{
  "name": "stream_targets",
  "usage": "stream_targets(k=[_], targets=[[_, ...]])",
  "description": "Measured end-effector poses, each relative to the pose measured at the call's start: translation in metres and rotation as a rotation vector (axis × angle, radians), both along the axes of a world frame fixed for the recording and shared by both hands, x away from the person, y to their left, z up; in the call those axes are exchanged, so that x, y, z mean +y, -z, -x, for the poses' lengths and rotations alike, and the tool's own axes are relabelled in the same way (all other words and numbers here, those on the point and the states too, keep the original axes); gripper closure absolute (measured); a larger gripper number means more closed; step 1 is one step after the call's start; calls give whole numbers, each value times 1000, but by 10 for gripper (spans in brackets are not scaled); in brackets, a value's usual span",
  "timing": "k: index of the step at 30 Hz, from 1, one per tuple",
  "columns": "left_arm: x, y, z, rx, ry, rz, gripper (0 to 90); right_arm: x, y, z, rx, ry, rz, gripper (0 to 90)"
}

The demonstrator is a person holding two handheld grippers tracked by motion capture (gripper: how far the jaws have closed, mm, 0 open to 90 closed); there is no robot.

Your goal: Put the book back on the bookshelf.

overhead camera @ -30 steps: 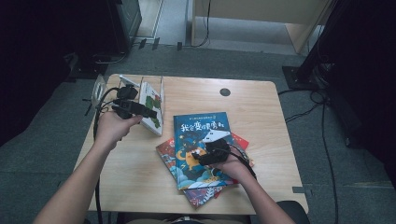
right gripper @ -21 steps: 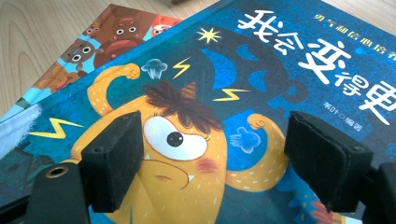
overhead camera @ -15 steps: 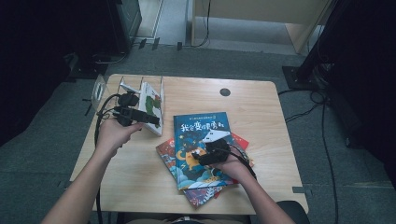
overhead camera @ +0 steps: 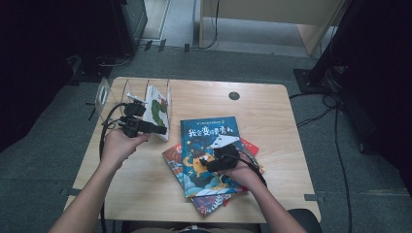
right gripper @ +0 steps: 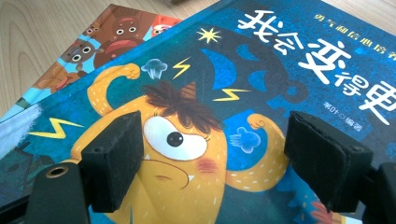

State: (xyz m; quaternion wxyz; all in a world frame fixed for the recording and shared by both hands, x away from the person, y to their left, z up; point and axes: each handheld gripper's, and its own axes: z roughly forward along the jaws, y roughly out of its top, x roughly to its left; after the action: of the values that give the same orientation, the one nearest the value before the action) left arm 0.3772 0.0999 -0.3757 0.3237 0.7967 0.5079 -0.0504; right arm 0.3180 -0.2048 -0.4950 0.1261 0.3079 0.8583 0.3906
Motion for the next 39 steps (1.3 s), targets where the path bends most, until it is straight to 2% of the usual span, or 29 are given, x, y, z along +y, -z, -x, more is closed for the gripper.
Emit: stream_targets(k=[4,10,25,39], targets=[[-1,6,2,2,1,14,433,0,0,0,0,0,0,199],[-6,15,7,-12,17,1,432,0,0,0,1,0,1,199],[-10,32,12,-16,36,32,424,0,0,0,1,1,0,199],[-20,51,18,-19,58,22,425,0,0,0,1,1,2,199]])
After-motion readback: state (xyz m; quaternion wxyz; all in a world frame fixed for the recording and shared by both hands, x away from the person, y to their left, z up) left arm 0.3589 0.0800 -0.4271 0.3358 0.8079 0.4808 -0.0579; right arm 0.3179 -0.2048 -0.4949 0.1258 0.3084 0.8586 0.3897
